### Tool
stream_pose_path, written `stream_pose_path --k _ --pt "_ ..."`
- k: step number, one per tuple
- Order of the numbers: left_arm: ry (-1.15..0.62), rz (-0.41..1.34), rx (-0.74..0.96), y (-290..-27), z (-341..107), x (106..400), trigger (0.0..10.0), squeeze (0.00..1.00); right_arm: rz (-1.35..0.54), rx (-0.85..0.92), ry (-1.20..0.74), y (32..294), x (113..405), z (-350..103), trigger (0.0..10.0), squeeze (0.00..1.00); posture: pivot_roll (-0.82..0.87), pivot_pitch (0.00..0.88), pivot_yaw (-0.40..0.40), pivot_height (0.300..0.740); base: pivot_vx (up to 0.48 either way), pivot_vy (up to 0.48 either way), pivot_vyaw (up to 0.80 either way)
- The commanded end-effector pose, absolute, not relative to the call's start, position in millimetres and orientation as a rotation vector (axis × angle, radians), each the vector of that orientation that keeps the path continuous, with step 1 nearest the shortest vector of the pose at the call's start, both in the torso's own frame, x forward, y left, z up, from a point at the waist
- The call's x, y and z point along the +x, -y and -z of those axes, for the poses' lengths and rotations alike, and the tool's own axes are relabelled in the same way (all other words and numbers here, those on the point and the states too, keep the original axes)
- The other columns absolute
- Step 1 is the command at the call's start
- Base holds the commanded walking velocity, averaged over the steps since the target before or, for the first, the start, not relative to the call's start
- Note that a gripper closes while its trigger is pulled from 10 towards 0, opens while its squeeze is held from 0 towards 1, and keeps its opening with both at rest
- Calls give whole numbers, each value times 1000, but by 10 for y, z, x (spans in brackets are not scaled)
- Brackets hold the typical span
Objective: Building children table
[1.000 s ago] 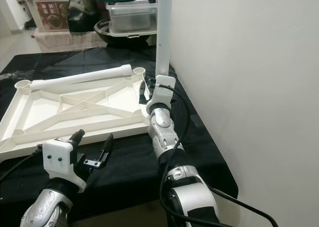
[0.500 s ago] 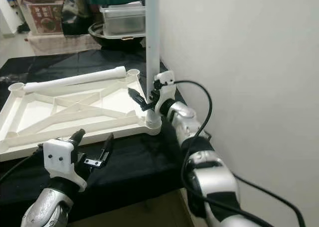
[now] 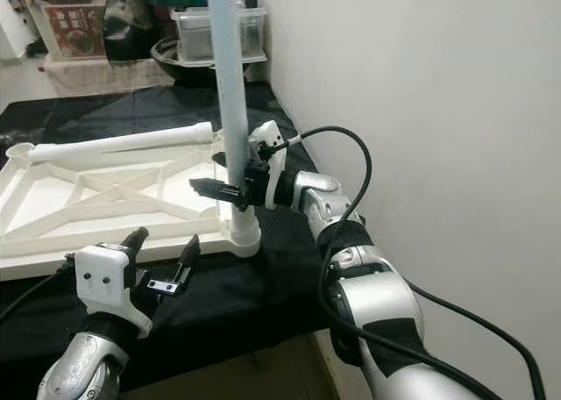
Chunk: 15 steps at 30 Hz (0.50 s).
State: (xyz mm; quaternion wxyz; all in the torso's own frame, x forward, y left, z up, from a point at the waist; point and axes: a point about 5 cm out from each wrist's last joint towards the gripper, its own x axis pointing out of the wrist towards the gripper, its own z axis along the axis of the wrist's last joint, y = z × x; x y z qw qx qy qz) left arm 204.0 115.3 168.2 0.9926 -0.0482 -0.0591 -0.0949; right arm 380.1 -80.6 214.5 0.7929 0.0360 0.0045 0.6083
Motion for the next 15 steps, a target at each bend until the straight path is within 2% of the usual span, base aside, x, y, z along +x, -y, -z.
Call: stream_pose_path --k 1,4,10,11,13,14,15 --pt "108 198 -94 -1138 -1658 2027 10000 0 -1411 69 -23 690 3756 -2158 10000 0 37 1 -17 740 0 0 0" --pt "106 203 -95 -1127 -1652 2023 10000 0 -1498 78 -27 658 3710 -2144 10000 0 37 1 -17 740 0 0 0" --pt "104 205 -93 -1126 -1651 2022 10000 0 -1511 57 -22 597 3701 -2143 10000 0 41 8 -15 740 0 0 0" --pt "105 205 -94 -1122 -1654 2024 10000 0 -1515 47 -27 574 3695 -2127 6157 0 36 10 -16 740 0 0 0" --pt "106 205 -96 -1120 -1655 2025 10000 0 -1522 41 -31 562 3689 -2116 6157 0 36 10 -16 740 0 0 0" --pt "110 202 -98 -1112 -1663 2031 10000 0 -1518 38 -28 545 3688 -2110 0 0 15 14 -25 740 0 0 0" --pt "110 202 -98 -1112 -1663 2031 10000 0 -1518 38 -28 545 3688 -2110 0 0 15 14 -25 740 0 0 0"
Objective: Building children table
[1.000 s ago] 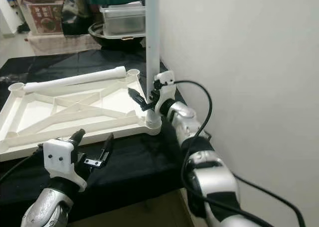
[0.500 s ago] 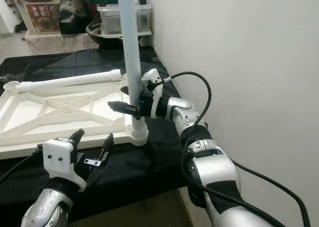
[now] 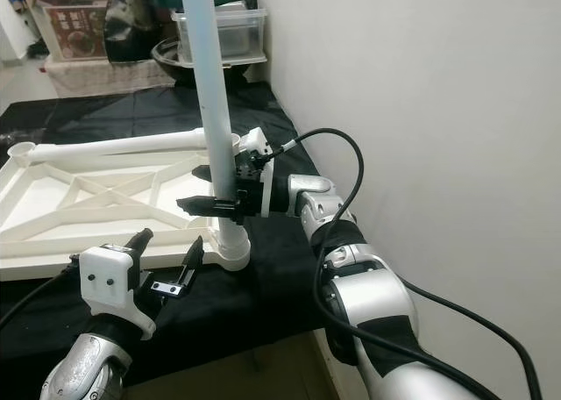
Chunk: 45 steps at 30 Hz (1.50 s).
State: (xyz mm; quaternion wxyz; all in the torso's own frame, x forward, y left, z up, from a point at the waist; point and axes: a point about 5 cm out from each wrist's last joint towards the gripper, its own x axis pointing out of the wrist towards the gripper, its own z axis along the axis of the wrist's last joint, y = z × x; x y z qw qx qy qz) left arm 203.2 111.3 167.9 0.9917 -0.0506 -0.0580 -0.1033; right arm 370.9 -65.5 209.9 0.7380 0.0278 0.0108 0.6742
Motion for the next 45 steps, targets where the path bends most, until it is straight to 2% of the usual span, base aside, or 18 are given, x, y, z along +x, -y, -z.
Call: stream_pose_path --k 1,15,18,19,20,21,23,24,26,27,29,38,39,43,44,45 --pt "111 200 -102 -1110 -1664 2034 10000 0 -1512 36 -21 528 3687 -2107 0 0 9 17 -19 740 0 0 0" --pt "111 210 -96 -1109 -1663 2051 10000 0 -1380 64 31 454 3736 -2115 0 0 -2 15 -6 740 0 0 0" --pt "113 212 -91 -1113 -1661 2058 10000 0 -944 74 10 503 3895 -1981 0 0 -7 13 0 740 0 0 0" --pt "113 212 -91 -1113 -1661 2058 10000 0 -944 74 10 503 3895 -1981 0 0 -7 13 0 740 0 0 0" --pt "114 210 -90 -1119 -1659 2063 10000 0 -778 53 2 555 3944 -1935 0 0 -9 9 5 740 0 0 0" --pt "114 210 -90 -1119 -1659 2063 10000 0 -778 53 2 555 3944 -1935 0 0 -9 9 5 740 0 0 0" --pt "114 207 -88 -1127 -1658 2068 10000 0 -576 44 -13 634 3993 -1882 0 0 -9 9 5 740 0 0 0" --pt "114 207 -88 -1127 -1658 2068 10000 0 -576 44 -13 634 3993 -1882 0 0 -9 9 5 740 0 0 0" --pt "115 206 -88 -1127 -1653 2073 10000 0 -157 75 -62 870 4035 -1765 0 0 -15 10 3 740 0 0 0" --pt "115 206 -88 -1127 -1653 2073 10000 0 -157 75 -62 870 4035 -1765 0 0 -15 10 3 740 0 0 0" --pt "117 206 -90 -1117 -1652 2081 10000 0 109 125 -104 970 3983 -1662 0 0 -22 0 5 740 0 0 0" --pt "121 210 -91 -1101 -1647 2091 10000 0 233 193 -158 705 3847 -1553 0 0 -8 0 8 740 0 0 0" --pt "120 214 -90 -1099 -1644 2095 10000 0 202 192 -145 667 3852 -1570 10000 0 10 0 3 740 0 0 0" --pt "121 217 -88 -1099 -1646 2100 10000 0 162 170 -99 655 3866 -1621 10000 0 10 0 3 740 0 0 0" --pt "121 217 -88 -1099 -1647 2102 10000 0 133 165 -69 663 3869 -1656 10000 1000 10 0 3 740 0 0 0" --pt "122 217 -89 -1099 -1644 2105 10000 0 109 169 -50 694 3881 -1676 10000 1000 3 0 4 740 0 0 0"
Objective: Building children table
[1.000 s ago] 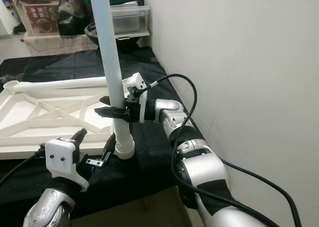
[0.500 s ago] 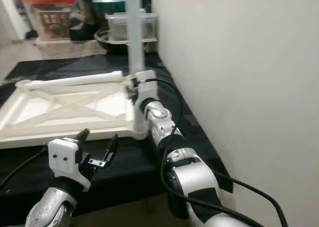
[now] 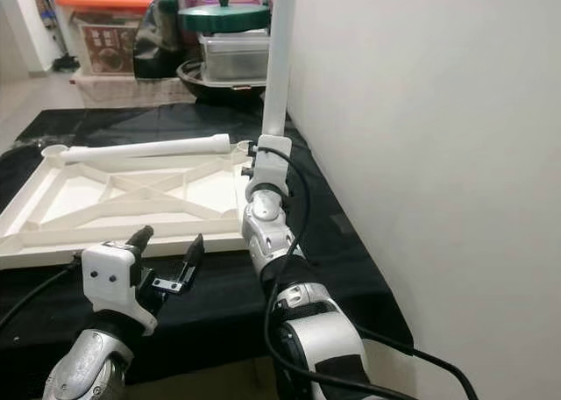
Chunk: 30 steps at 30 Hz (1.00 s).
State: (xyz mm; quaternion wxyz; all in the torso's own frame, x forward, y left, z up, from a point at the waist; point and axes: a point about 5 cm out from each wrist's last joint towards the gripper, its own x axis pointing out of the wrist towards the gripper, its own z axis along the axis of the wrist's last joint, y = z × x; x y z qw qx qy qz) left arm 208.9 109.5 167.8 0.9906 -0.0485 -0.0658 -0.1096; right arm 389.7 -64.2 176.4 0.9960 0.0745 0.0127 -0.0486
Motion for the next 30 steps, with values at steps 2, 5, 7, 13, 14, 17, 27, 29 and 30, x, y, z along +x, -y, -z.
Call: stream_pose_path --k 2,5,7,13,14,17,27,29,30 --pt "122 218 -89 -1098 -1639 2108 10000 0 88 175 -37 725 3889 -1693 10000 1000 3 0 4 740 0 0 0" --pt "123 220 -89 -1090 -1635 2115 10000 0 -44 173 5 833 3949 -1765 10000 0 0 0 4 740 0 0 0" --pt "123 220 -89 -1090 -1635 2117 10000 0 -98 175 16 849 3963 -1790 10000 0 0 0 4 740 0 0 0" --pt "125 221 -86 -1097 -1632 2134 10000 0 -545 279 52 961 3995 -1976 10000 0 -4 0 8 740 0 0 0" --pt "125 223 -85 -1094 -1631 2135 10000 0 -666 284 42 955 3977 -2009 10000 0 -4 0 8 740 0 0 0" --pt "126 229 -86 -1081 -1631 2139 10000 0 -886 281 18 924 3923 -2057 10000 0 -3 0 7 740 0 0 0" --pt "122 244 -93 -1068 -1627 2126 10000 0 -1221 180 -18 762 3798 -2077 10000 0 12 0 0 740 0 0 0" --pt "116 246 -94 -1069 -1618 2110 10000 0 -1324 142 -32 686 3753 -2080 10000 0 14 0 -1 740 0 0 0" --pt "112 245 -97 -1070 -1611 2097 10000 0 -1435 109 -42 601 3704 -2095 10000 0 23 0 -10 740 0 0 0"
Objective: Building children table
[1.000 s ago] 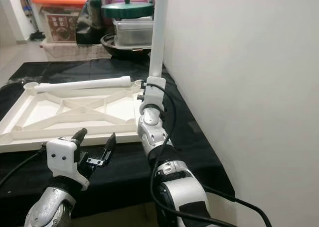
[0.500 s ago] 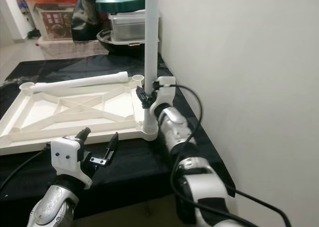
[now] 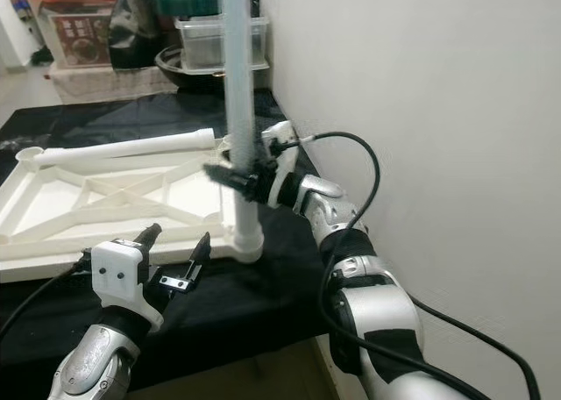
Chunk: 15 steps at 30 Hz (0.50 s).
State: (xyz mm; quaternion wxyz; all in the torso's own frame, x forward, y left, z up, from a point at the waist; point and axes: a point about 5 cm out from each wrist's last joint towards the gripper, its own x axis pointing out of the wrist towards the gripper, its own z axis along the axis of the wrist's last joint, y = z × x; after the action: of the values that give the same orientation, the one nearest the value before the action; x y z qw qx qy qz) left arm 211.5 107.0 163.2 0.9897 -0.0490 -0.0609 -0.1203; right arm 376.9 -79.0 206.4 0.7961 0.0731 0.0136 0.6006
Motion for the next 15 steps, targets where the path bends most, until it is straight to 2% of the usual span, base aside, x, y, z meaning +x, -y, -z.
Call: stream_pose_path --k 1,8,9,15 --pt "109 243 -100 -1069 -1606 2089 10000 0 -1512 98 -49 538 3670 -2115 10000 0 23 0 -10 740 0 0 0" --pt "112 243 -107 -1050 -1612 2095 10000 0 -1626 27 -71 461 3604 -2095 10000 0 17 0 -15 740 0 0 0" --pt "114 244 -108 -1042 -1615 2098 10000 0 -1613 12 -84 452 3603 -2063 0 0 0 0 -14 740 0 0 0" --pt "117 240 -115 -1033 -1613 2109 10000 0 -1550 -5 -66 439 3614 -1994 0 0 -25 0 -17 740 0 0 0"
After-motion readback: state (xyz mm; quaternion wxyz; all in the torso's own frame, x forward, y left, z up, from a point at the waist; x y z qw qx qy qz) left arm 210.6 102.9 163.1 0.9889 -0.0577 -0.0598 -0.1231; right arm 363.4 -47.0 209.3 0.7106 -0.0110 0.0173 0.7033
